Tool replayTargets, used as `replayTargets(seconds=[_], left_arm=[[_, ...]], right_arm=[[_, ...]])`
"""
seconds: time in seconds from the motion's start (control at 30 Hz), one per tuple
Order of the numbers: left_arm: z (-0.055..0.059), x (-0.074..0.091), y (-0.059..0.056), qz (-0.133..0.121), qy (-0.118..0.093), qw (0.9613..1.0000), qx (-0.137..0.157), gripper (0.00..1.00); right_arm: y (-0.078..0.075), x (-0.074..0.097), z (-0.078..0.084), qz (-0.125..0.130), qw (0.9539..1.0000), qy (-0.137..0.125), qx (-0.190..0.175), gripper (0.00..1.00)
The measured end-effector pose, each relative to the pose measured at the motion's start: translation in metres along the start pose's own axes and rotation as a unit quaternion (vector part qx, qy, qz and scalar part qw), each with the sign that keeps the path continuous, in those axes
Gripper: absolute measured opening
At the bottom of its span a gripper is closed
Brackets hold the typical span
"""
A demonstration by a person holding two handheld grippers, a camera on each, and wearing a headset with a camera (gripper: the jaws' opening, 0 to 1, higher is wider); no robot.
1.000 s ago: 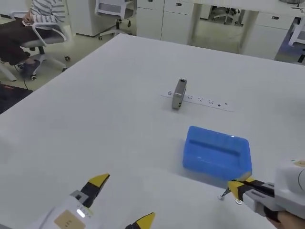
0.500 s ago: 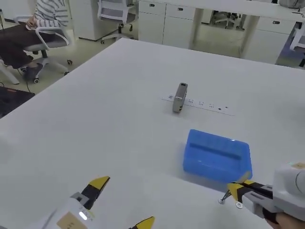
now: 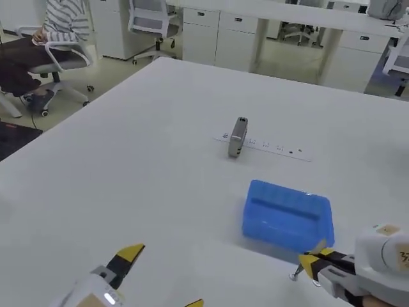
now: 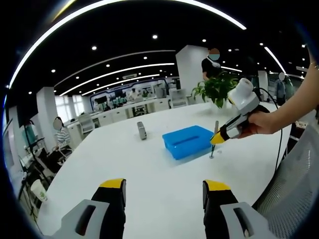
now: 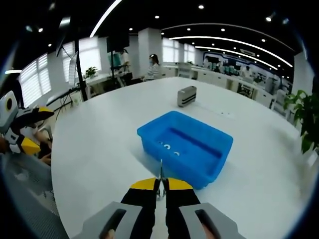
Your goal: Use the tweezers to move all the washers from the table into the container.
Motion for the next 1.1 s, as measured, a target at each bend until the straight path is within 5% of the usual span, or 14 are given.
replayTargets(seconds=[0.43,1.1], left_arm=[[-0.001,0.001,0.0,0.007,-0.013,0.9998,0.012,0.69],[-0.005,0.001,-0.004,0.034,-0.037,0.998,0.038,0.83]], right_arm=[[-0.007,0.012,-0.013,-0.002,0.9995,-0.002,-0.033,0.01],[-0.017,0.032,-0.056,0.003,0.9992,-0.034,-0.019,0.01]])
Point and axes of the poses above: the centre of the closed fingertips' face, and the gripper's own axes: x roughly backward along the fingers, y roughly to its left, z roughly out of its underside, the point moved 7 cm from there along x, roughly backward along the fingers, and after that the axes turned 6 degrees about z, right-handed, at the moved point
